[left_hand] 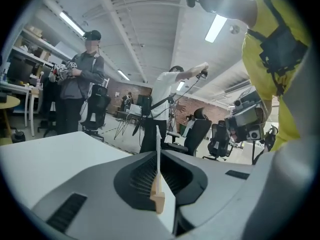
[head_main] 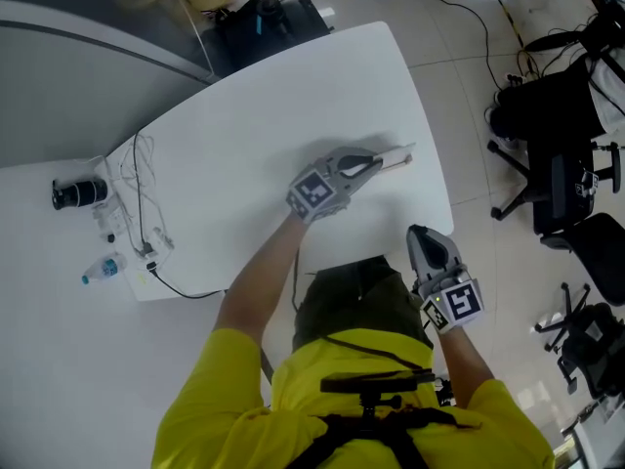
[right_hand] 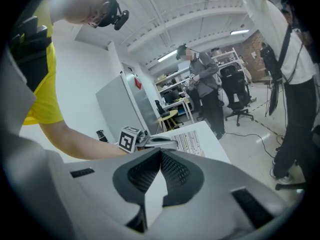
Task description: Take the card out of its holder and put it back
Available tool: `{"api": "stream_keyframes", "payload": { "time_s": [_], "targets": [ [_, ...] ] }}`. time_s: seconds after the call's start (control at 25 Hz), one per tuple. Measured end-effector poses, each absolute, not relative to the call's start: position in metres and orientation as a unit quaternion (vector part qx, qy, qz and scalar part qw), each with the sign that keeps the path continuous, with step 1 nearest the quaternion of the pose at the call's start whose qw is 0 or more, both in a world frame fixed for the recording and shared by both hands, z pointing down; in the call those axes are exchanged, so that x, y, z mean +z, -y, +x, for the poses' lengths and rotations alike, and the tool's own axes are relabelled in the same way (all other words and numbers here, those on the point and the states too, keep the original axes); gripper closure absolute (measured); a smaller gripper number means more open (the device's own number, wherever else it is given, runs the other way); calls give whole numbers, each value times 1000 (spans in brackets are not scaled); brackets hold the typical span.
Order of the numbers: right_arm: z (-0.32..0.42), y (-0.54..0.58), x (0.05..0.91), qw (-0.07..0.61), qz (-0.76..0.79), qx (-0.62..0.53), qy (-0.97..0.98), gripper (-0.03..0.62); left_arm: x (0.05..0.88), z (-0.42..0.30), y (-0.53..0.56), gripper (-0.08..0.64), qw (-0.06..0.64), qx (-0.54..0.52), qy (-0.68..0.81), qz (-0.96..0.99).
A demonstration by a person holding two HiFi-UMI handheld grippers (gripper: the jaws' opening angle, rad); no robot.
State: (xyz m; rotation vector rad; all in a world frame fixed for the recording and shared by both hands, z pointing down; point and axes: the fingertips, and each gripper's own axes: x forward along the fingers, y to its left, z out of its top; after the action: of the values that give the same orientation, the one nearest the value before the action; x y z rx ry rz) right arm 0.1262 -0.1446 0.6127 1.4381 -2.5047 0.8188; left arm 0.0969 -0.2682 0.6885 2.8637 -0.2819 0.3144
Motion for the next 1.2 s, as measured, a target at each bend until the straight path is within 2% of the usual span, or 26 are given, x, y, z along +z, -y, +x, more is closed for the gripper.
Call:
{"api": "stream_keyframes", "payload": {
  "time_s": [0.28, 0.68, 0.88, 1.2],
  "targets": [
    [130, 151, 600, 66, 477, 261, 837, 588, 634, 91, 279, 552, 104, 78, 123, 984],
    [137, 158, 509, 39, 494, 187, 848, 588, 425, 55, 249, 552, 12, 20, 180, 983],
    [137, 163, 474, 17, 504, 155, 850, 588, 331, 39, 229, 552, 3, -5, 202, 979],
    [126, 168, 446, -5, 507, 131, 852, 588, 291, 26, 213, 552, 6, -26, 184, 982]
  ]
}}
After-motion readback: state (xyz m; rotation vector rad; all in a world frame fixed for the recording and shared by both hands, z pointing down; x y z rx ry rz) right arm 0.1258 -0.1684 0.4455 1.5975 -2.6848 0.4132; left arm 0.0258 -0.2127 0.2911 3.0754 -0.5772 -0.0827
